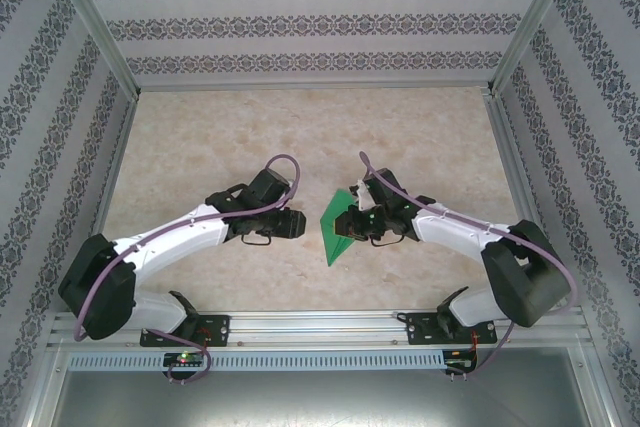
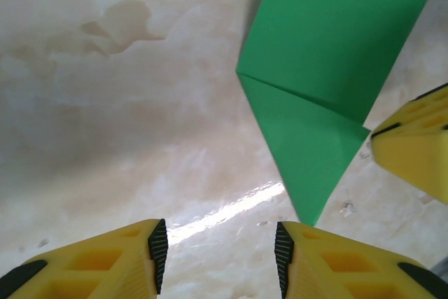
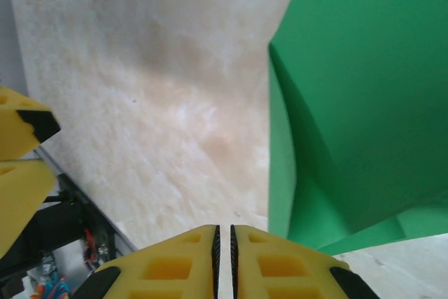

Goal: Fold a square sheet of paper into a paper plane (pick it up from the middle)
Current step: Fold the wing for the fifth time at the center of the table.

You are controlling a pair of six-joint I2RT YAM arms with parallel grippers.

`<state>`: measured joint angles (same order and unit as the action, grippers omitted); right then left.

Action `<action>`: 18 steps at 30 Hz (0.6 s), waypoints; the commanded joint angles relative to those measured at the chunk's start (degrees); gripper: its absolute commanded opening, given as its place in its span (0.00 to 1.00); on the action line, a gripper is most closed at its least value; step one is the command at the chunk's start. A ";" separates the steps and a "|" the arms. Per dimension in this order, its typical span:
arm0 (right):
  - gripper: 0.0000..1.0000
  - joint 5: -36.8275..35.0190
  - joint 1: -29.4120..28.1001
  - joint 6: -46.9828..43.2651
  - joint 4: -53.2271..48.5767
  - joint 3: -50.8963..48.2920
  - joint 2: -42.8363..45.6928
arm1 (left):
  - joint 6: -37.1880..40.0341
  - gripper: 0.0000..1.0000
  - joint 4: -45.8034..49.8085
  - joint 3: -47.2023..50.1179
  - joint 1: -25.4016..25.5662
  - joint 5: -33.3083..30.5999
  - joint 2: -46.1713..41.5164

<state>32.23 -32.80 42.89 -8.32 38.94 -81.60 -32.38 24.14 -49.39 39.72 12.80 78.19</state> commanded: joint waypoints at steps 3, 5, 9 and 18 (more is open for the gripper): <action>0.14 -3.43 -0.06 -3.23 -1.86 0.15 -2.46 | -1.39 0.47 -3.84 -0.97 -0.88 3.26 3.17; 0.14 -3.75 0.01 -3.76 -2.01 0.26 -3.39 | -1.13 0.47 -3.58 -1.61 -0.94 3.47 4.07; 0.14 -5.10 0.10 -5.45 -3.92 0.99 -5.28 | -0.71 0.47 -3.31 -2.08 -0.88 3.84 5.28; 0.13 -7.61 0.54 -7.73 -6.02 1.32 -7.50 | -2.17 0.47 -5.20 -2.39 -0.88 6.11 8.38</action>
<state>26.33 -32.75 37.06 -12.82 39.05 -87.99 -33.23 21.41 -50.04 39.62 17.41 85.43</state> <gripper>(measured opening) 0.131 0.473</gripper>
